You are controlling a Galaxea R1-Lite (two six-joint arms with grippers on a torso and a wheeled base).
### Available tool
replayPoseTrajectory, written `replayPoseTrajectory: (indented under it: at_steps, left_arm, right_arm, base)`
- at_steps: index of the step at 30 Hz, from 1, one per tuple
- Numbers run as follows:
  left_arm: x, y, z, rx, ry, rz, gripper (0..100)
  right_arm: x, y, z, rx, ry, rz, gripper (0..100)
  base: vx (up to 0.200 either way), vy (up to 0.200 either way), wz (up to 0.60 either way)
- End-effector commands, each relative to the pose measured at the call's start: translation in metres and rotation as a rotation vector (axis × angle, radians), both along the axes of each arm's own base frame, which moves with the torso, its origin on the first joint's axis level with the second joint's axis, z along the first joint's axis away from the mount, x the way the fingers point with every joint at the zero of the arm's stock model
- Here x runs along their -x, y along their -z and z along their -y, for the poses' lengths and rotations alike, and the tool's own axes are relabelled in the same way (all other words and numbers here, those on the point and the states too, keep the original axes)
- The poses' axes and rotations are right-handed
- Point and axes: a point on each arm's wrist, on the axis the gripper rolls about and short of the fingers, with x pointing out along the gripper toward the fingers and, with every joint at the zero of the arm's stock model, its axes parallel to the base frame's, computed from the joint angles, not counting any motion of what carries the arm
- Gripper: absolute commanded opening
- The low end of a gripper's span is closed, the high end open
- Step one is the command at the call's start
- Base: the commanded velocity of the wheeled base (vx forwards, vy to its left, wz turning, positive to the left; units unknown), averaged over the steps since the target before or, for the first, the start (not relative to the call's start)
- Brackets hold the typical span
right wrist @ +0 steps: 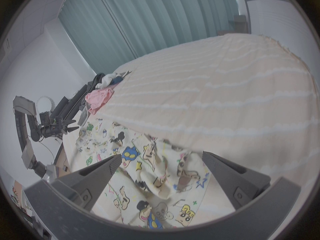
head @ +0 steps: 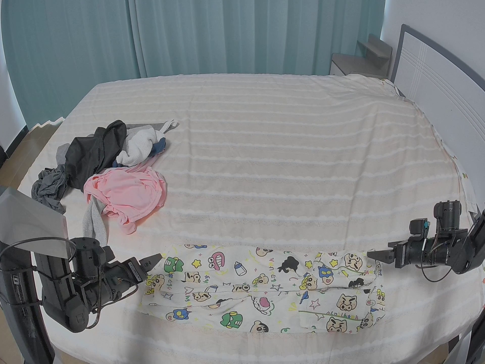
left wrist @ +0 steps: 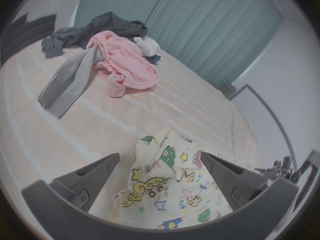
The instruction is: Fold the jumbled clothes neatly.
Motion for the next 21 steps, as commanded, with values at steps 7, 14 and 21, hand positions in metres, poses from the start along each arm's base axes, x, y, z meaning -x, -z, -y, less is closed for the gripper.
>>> replayPoseTrajectory:
  at_steps: [7,14,21]
  left_arm:
    - [0.022,-0.013,0.0,0.164,-0.042,-0.047,100]
    - [0.031,-0.015,0.006,0.187,-0.028,-0.075,100]
    - [0.031,-0.005,0.006,0.183,-0.035,-0.118,100]
  right_arm:
    - [-0.02,-0.009,-0.039,-0.094,-0.028,-0.011,100]
    - [-0.025,0.023,-0.053,-0.052,-0.027,-0.111,100]
    - [-0.022,0.043,-0.043,0.001,0.042,-0.175,100]
  base:
    - [0.0,0.0,0.0]
    - [0.0,0.0,0.0]
    - [0.0,0.0,0.0]
